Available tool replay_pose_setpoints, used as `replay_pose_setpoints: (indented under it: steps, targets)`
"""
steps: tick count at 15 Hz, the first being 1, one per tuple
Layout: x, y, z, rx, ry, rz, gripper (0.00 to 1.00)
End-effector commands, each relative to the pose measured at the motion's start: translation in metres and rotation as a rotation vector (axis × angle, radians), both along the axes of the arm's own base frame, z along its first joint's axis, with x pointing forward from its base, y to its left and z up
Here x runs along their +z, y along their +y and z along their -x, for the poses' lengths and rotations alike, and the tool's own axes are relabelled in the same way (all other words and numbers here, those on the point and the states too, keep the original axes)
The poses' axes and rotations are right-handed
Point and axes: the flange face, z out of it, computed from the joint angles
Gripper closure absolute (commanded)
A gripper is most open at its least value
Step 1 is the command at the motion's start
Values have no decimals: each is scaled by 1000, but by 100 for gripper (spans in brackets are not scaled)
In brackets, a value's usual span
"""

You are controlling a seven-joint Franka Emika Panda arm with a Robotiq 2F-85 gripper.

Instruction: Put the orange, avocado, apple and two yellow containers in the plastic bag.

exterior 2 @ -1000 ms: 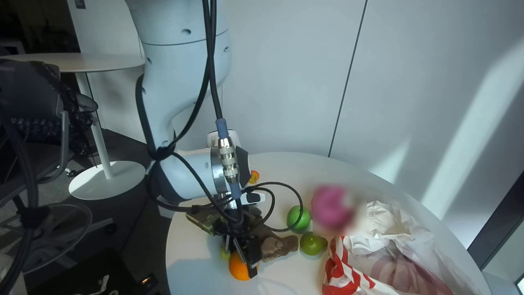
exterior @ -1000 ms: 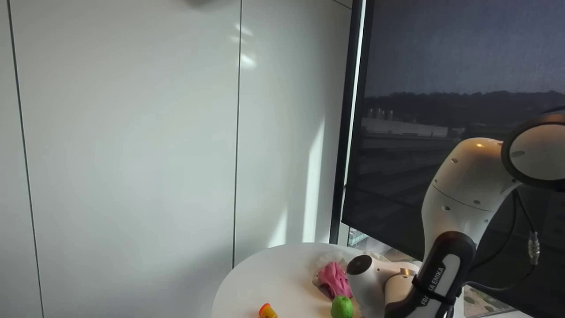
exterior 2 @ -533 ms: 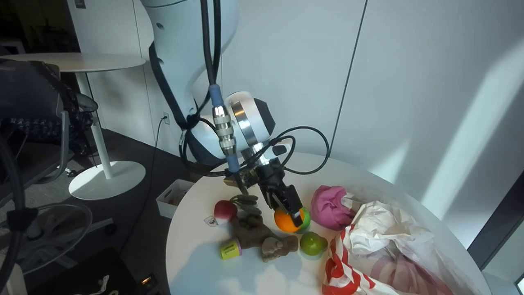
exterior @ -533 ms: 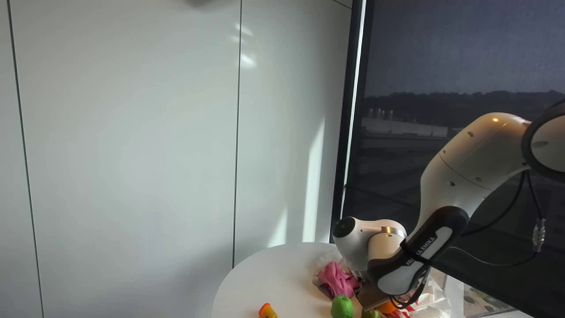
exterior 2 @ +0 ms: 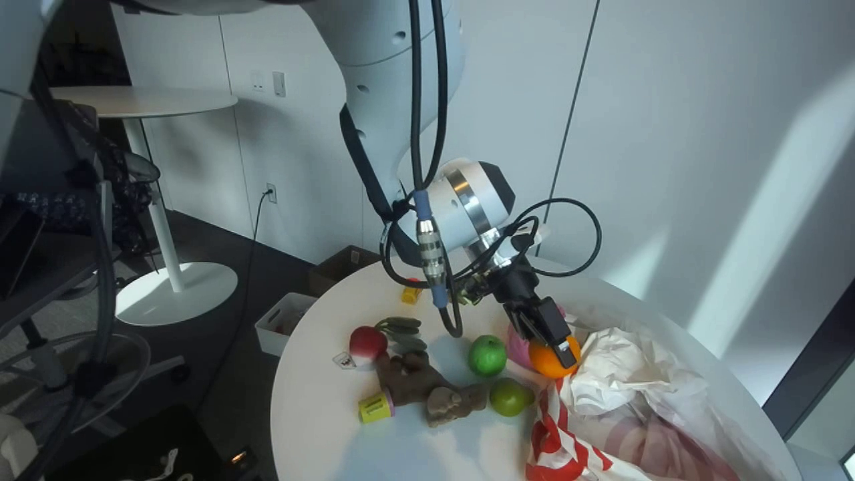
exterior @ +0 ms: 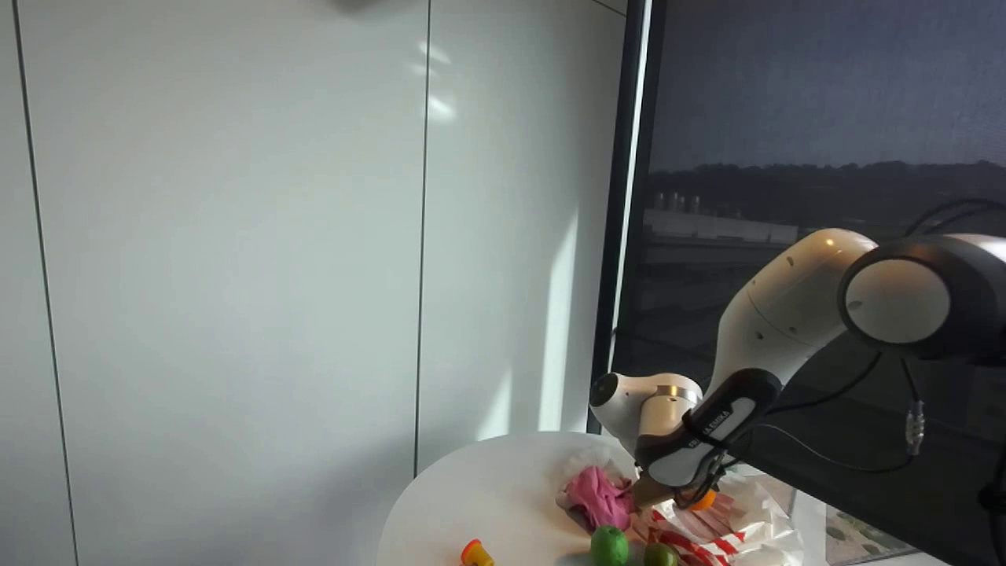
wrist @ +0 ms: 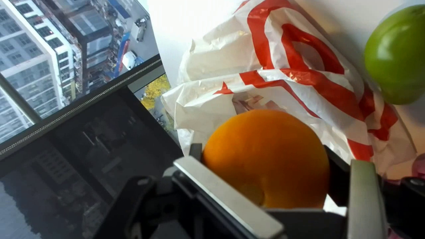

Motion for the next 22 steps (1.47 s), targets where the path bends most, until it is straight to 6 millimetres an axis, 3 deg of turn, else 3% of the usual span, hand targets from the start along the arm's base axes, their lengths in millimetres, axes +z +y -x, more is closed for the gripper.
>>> replay_pose_setpoints:
  steps: [1,4,7,8,11,15,19,22]
  targets:
    - [-35,-44,-40,-115,-23,70,42]
    - [-66,-78,-57,-183,-31,72,42]
    - [-87,-96,-70,-239,-55,70,42]
    - [-90,-99,-73,-250,-63,66,4]
    - [-86,-91,-76,-243,-102,53,0]
    - [-58,-60,-59,-213,-92,-37,0]
    - [-22,-2,-20,-90,-39,-183,0]
    - [-12,50,13,40,11,-266,0]
